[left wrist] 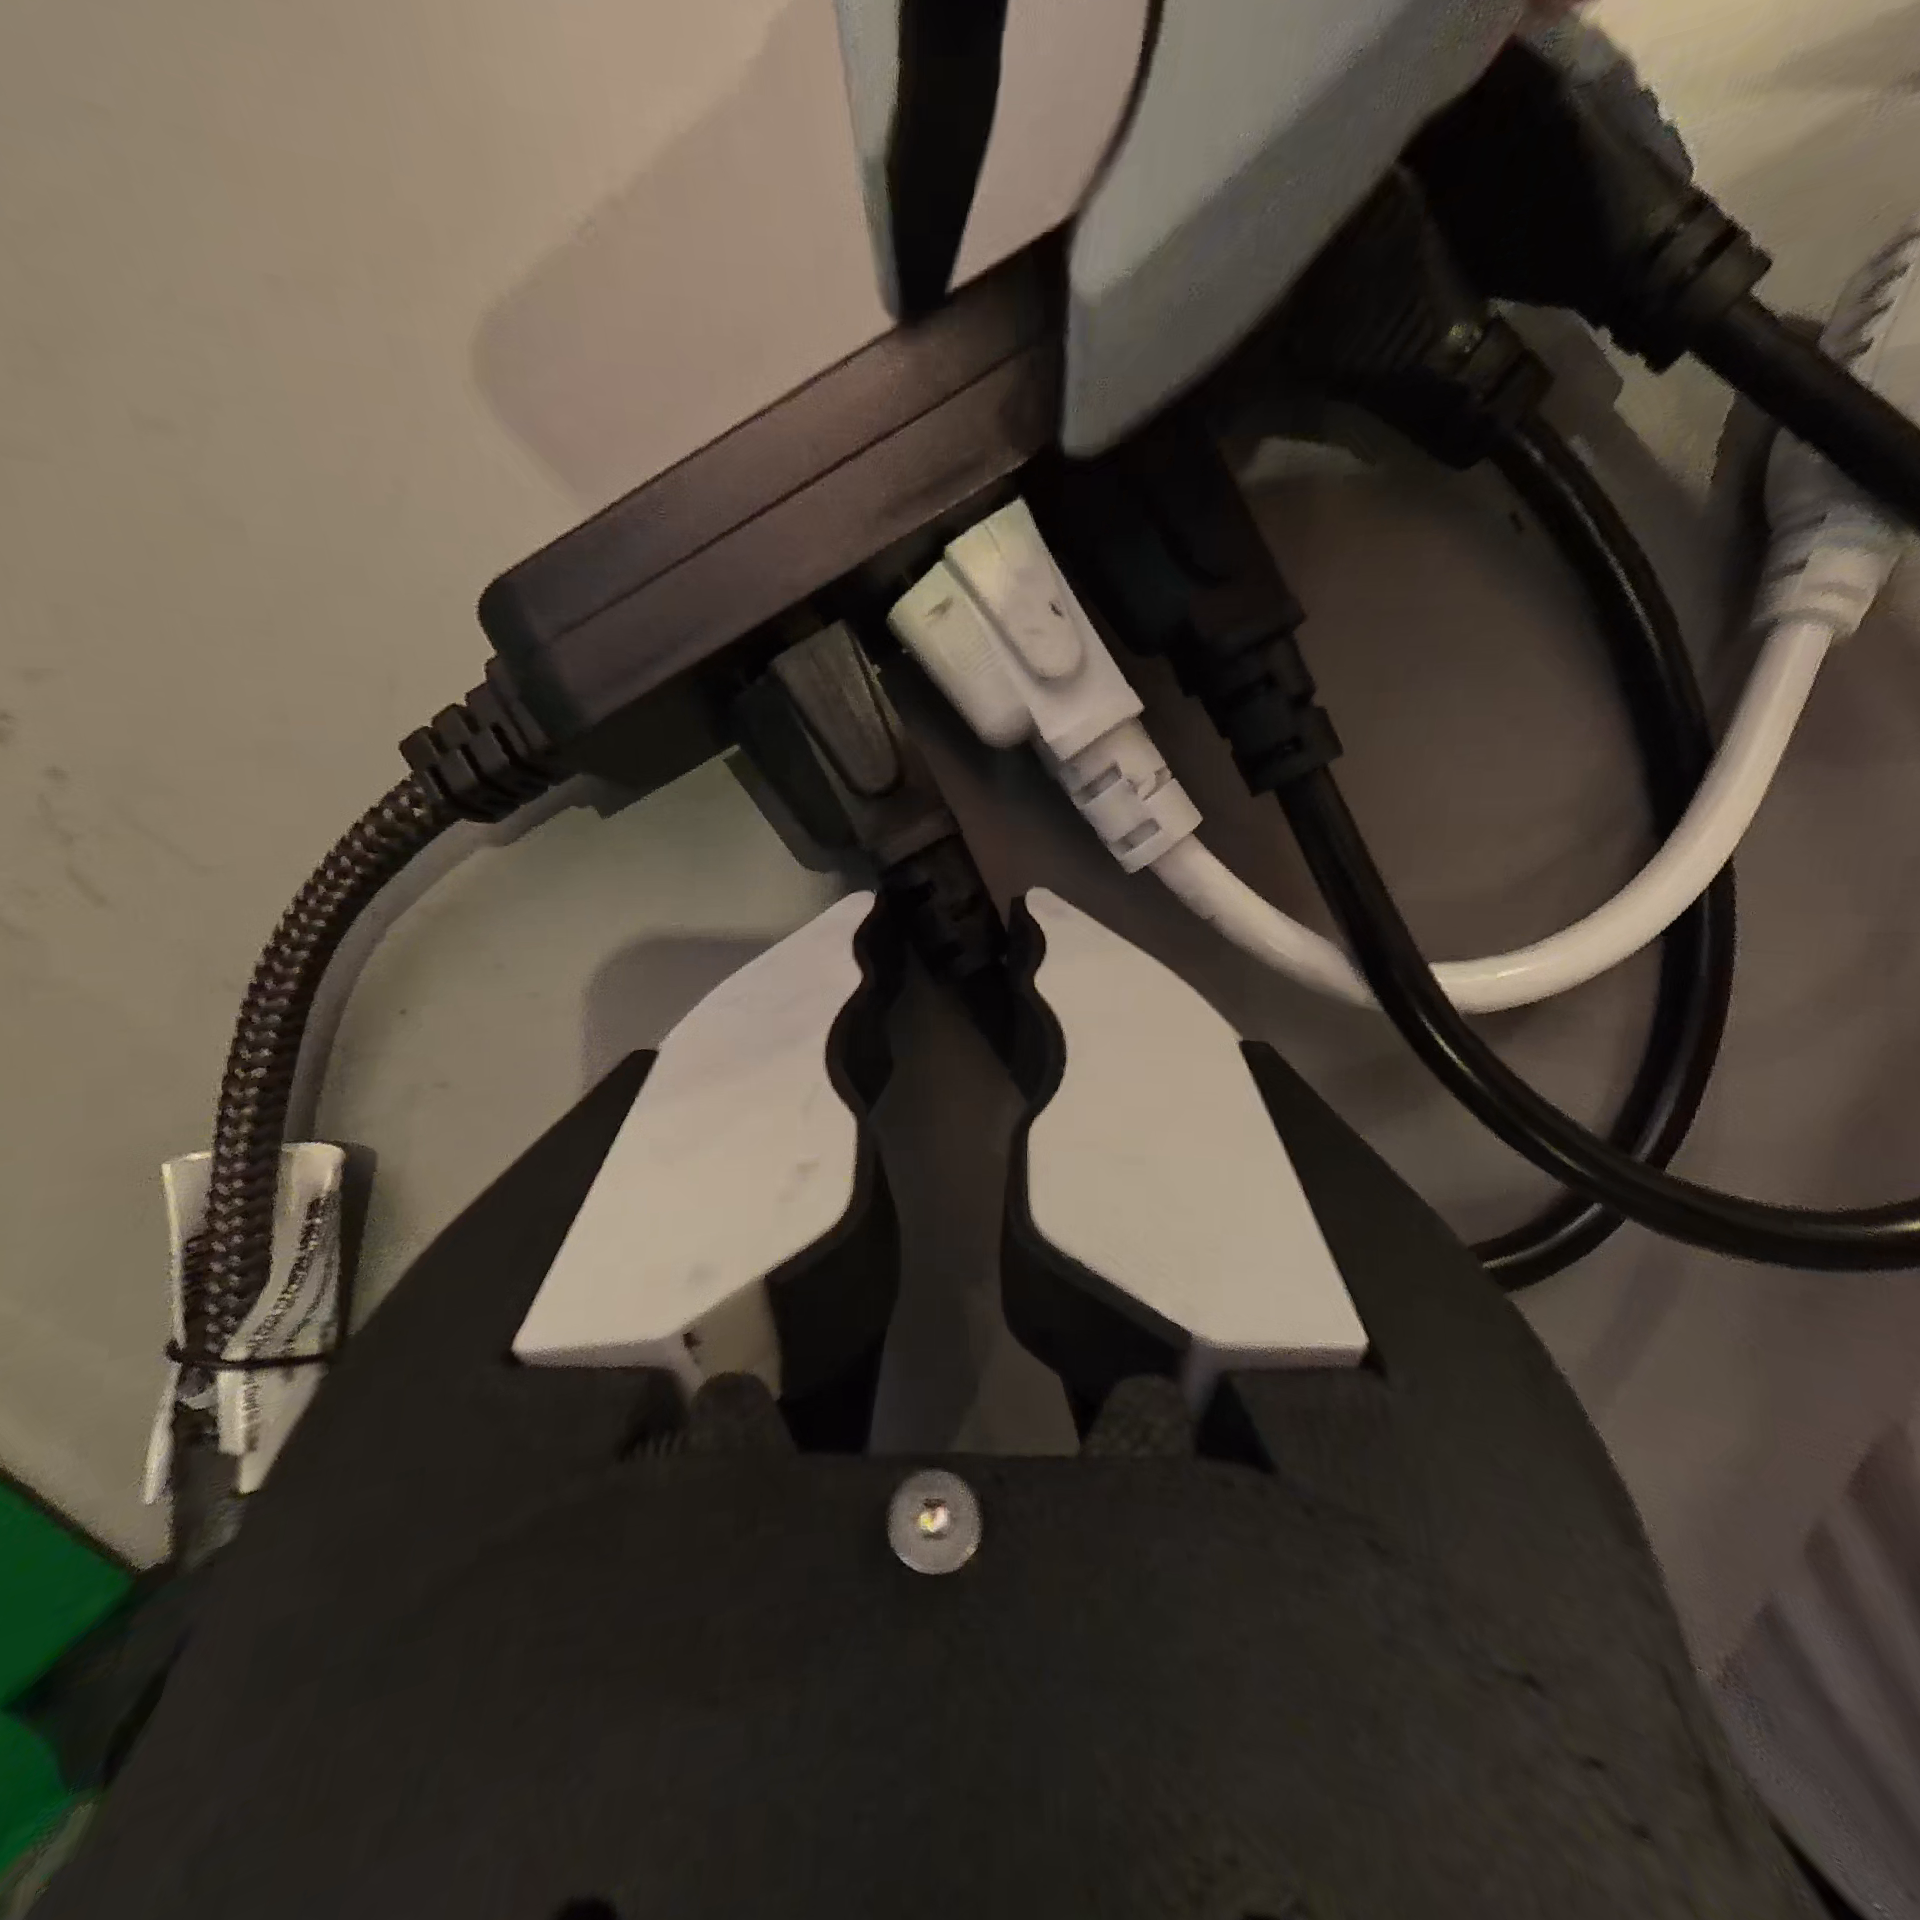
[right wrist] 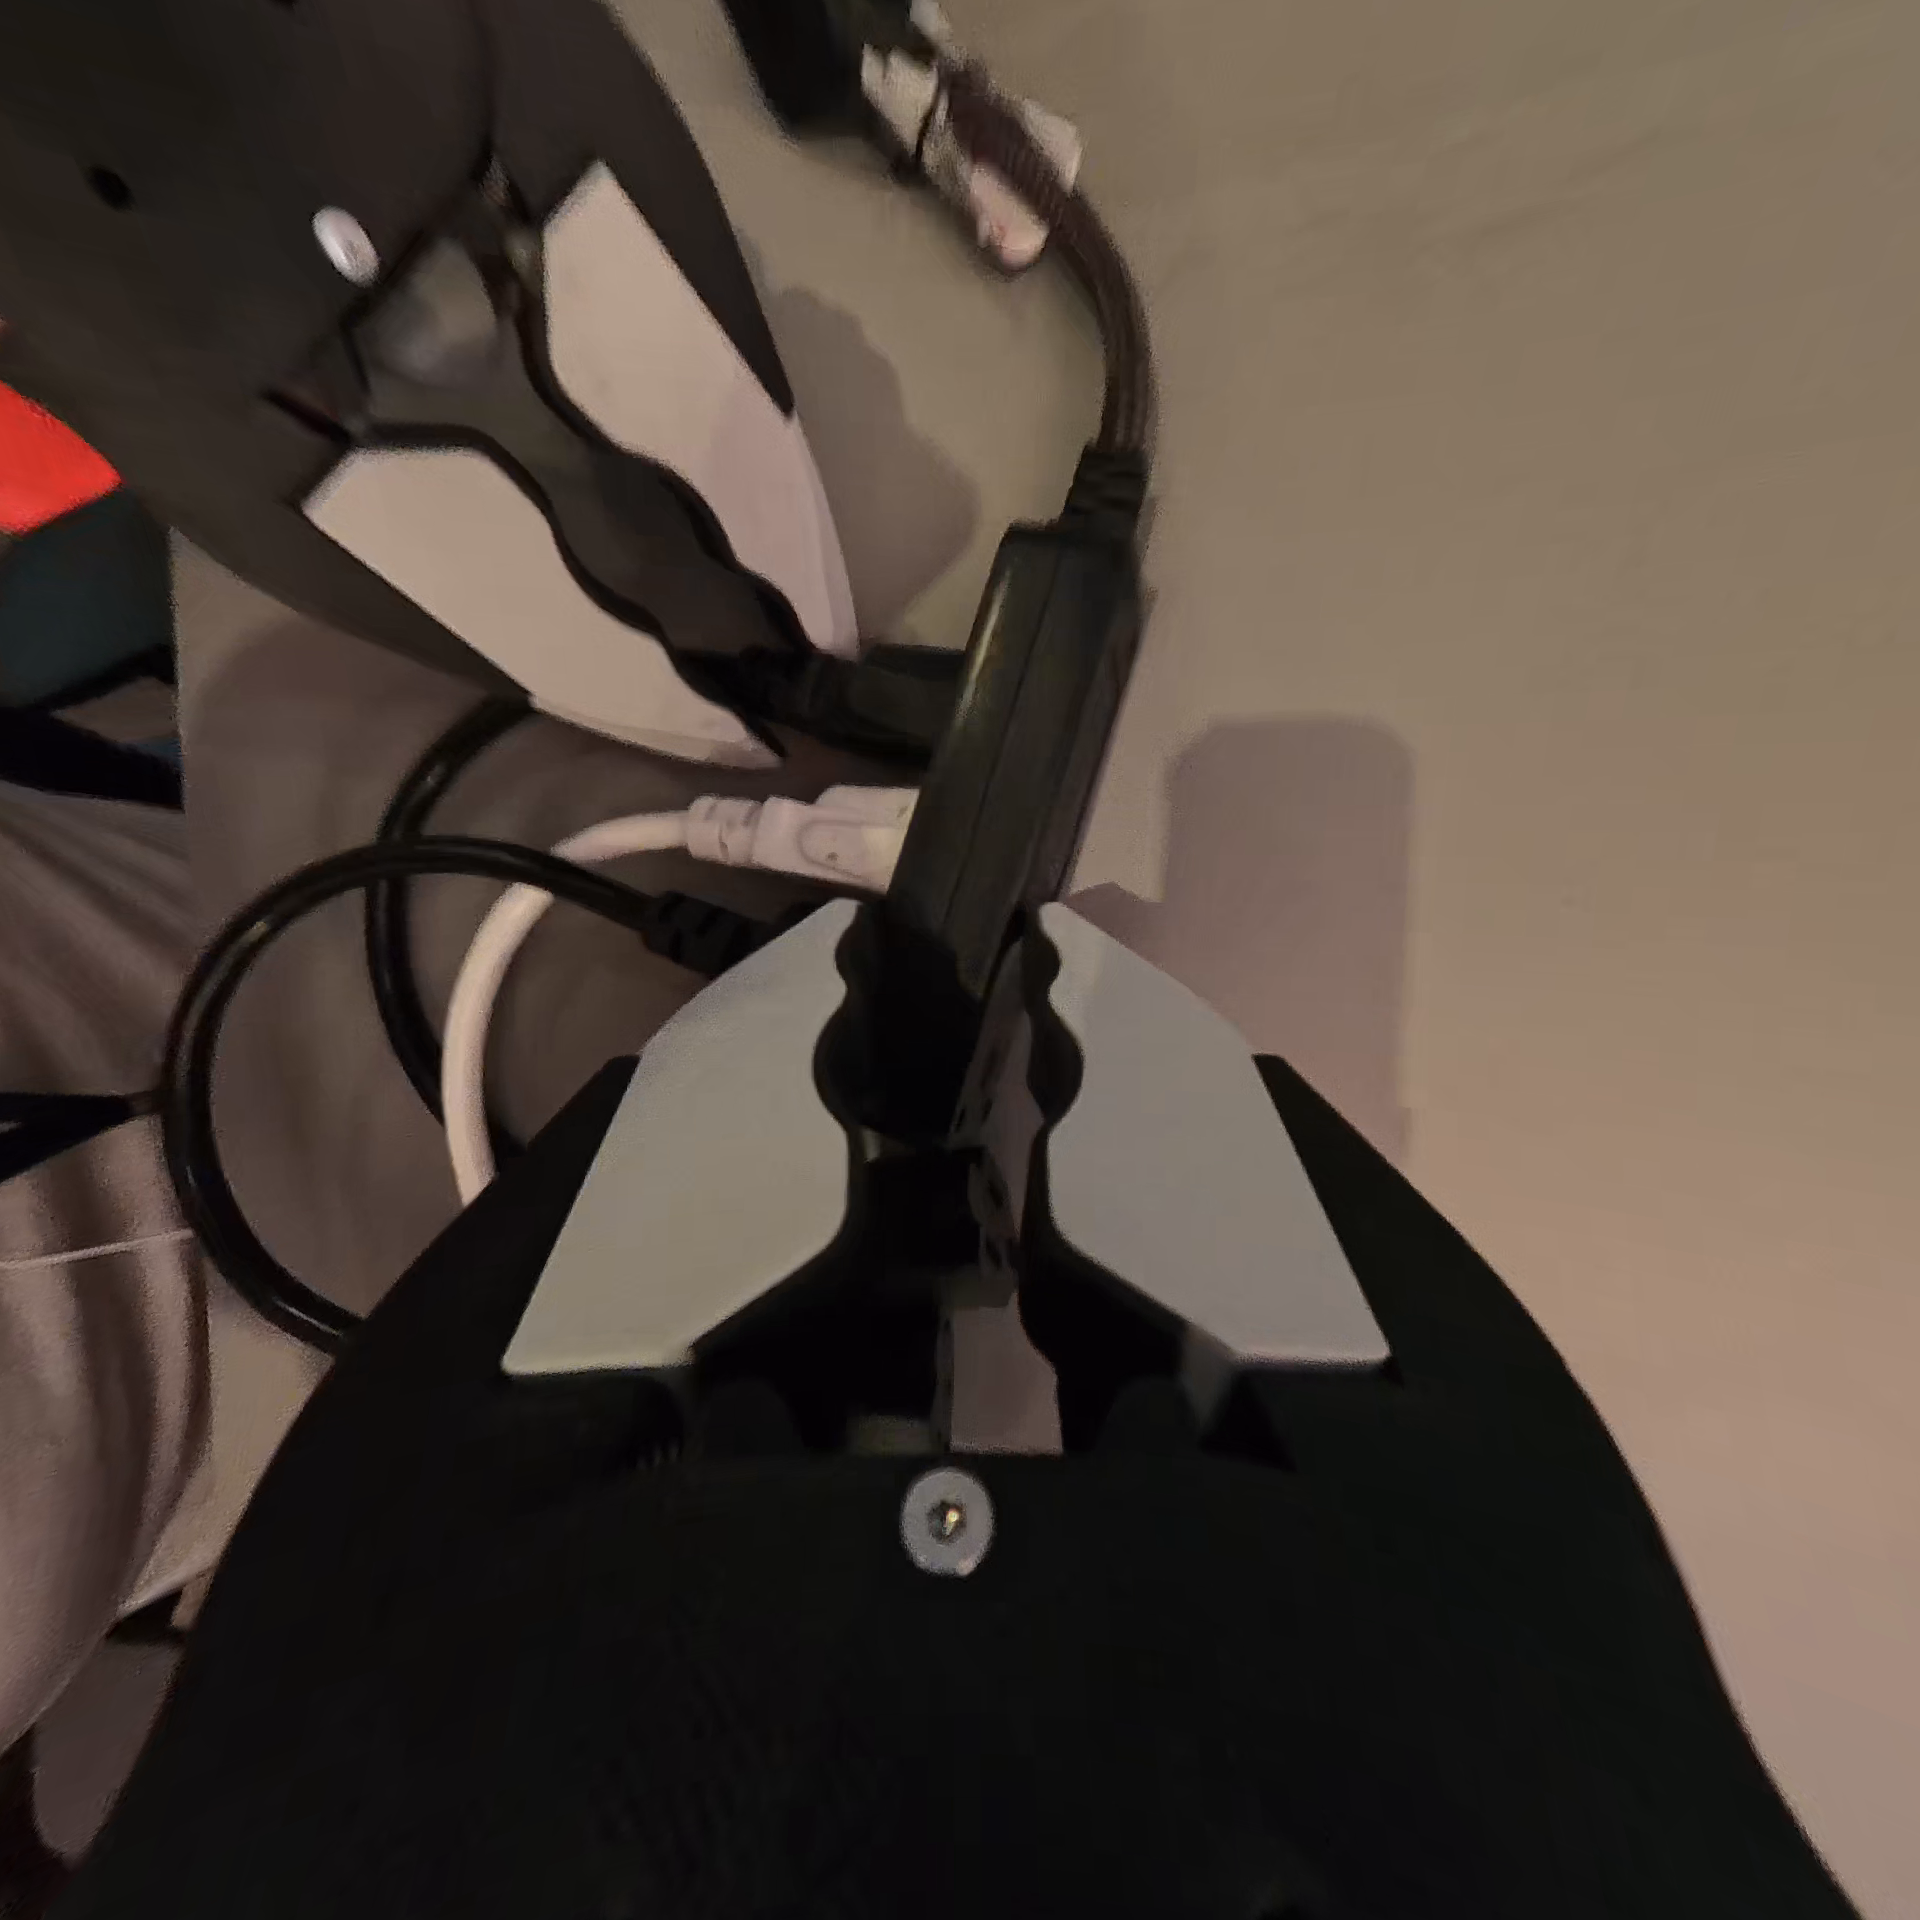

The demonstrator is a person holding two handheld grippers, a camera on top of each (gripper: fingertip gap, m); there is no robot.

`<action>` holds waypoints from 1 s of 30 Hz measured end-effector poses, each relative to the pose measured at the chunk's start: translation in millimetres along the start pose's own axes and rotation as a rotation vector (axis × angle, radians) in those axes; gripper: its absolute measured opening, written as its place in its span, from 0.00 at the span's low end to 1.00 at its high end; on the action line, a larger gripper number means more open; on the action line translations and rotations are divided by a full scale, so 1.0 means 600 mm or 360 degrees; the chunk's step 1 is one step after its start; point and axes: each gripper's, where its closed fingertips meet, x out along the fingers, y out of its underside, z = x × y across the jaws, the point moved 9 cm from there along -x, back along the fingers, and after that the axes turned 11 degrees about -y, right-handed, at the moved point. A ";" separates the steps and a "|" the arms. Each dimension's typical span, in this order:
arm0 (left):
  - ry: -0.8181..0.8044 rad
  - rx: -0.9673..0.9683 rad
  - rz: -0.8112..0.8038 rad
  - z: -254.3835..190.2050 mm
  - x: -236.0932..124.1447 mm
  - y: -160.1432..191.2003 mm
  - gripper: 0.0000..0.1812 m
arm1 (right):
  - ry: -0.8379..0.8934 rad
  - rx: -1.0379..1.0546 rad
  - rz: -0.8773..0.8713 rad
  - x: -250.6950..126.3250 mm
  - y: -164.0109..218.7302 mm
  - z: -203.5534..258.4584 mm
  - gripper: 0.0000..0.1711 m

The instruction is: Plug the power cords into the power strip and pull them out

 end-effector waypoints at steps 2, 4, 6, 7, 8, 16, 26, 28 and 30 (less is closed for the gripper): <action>0.0012 -0.0055 -0.0024 0.001 0.001 0.001 0.10 | 0.0045 -0.0008 -0.0244 -0.018 -0.020 0.003 0.12; 0.0025 -0.0108 -0.0026 0.002 0.001 0.000 0.10 | 0.0101 0.0023 -0.0183 -0.005 -0.027 0.001 0.16; 0.0018 -0.0123 -0.0019 0.002 0.001 0.000 0.10 | 0.0211 0.0053 -0.0051 0.019 -0.029 -0.005 0.26; 0.0012 -0.0131 -0.0018 0.001 0.002 0.000 0.10 | 0.0276 0.0050 -0.0029 0.028 -0.029 -0.008 0.25; 0.0006 -0.0143 -0.0018 0.001 0.002 0.000 0.10 | 0.0281 0.0049 -0.0014 0.033 -0.030 -0.009 0.25; -0.0031 -0.0167 -0.0007 -0.003 0.003 -0.005 0.10 | 0.0223 0.0086 0.0245 0.062 -0.027 -0.014 0.21; -0.0085 -0.0086 -0.0009 -0.007 0.003 -0.005 0.11 | 0.0119 0.0093 0.0318 0.062 -0.031 -0.022 0.21; -0.0075 -0.0055 -0.0042 -0.007 0.004 -0.005 0.12 | 0.0081 0.0126 0.0306 0.061 -0.029 -0.026 0.21; -0.0049 -0.0020 -0.0042 -0.004 0.005 -0.005 0.12 | 0.0101 0.0099 0.0347 0.062 -0.032 -0.023 0.21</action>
